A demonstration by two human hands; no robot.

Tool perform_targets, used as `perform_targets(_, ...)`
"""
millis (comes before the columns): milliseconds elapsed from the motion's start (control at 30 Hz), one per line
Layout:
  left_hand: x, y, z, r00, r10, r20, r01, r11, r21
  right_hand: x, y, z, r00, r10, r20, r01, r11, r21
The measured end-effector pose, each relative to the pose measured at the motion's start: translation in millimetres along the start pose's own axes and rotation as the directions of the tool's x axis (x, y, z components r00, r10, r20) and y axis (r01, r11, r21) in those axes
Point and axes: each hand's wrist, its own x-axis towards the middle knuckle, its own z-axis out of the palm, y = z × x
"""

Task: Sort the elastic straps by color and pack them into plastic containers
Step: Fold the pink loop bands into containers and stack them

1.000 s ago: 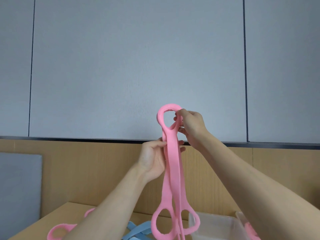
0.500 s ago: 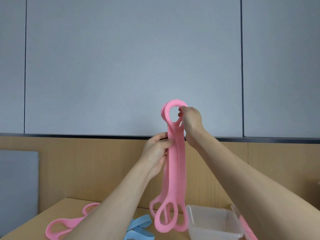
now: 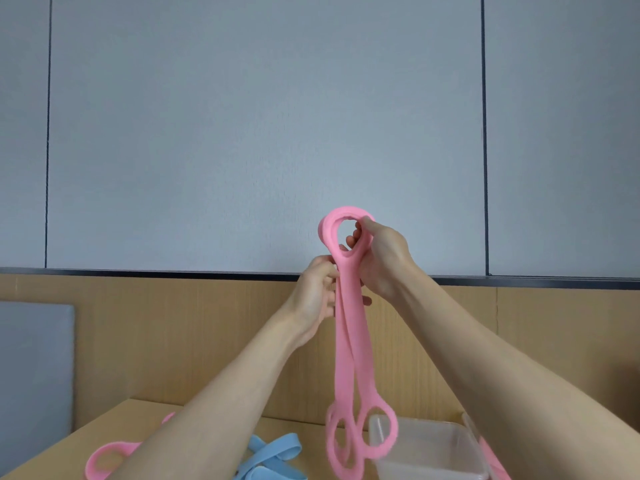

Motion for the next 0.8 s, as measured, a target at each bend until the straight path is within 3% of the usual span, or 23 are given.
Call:
perform_targets(167,8,4,10,0.995,0.045,-0.086,-0.035,0.993,0.114,1,4,-2,0.999,-0.028,-0.03,0.027,0.998,-0.05)
perform_targets(400,6,-4,7,0.988,0.076,-0.134,-0.041,0.968,0.249,4,-3,-18,0.983,-0.099,0.155,0.149,0.923,-0.354)
perform_targets(633,-1,-3,8,0.997,0.026,-0.068,-0.017,0.991,0.133,10,-11,-22,0.971,-0.092,0.22,0.141,0.966,-0.218)
perform_targets(800,-7,-11,2,0.997,-0.068,0.023,0.063,0.984,0.165,12,-14,-17,0.968,-0.137,0.209,0.181,0.962,-0.207)
